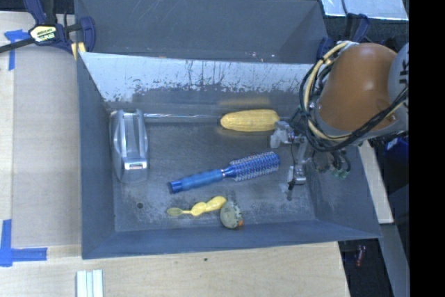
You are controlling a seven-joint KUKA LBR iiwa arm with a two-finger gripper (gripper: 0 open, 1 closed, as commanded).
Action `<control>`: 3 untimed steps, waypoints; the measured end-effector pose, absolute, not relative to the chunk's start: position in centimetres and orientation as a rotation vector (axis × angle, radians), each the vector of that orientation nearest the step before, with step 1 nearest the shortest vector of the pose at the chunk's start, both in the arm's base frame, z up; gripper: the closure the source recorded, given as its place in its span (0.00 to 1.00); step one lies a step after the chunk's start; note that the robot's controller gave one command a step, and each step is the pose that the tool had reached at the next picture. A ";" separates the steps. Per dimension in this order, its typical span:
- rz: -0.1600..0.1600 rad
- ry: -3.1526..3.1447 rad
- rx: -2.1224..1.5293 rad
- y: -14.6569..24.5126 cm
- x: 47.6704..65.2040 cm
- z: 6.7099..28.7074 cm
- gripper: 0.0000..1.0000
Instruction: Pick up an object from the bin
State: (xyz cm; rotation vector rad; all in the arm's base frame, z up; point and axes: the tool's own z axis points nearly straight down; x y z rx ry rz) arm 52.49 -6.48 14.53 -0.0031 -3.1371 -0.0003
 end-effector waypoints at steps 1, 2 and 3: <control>0.001 -3.145 0.000 -6.5 52.7 14.9 0.00; 0.001 -3.144 0.019 -3.8 51.0 14.8 0.00; 0.003 -3.145 0.009 -2.0 52.4 9.5 0.00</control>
Offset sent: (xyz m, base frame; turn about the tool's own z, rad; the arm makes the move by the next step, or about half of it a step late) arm -0.0149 0.0261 0.0024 -0.0143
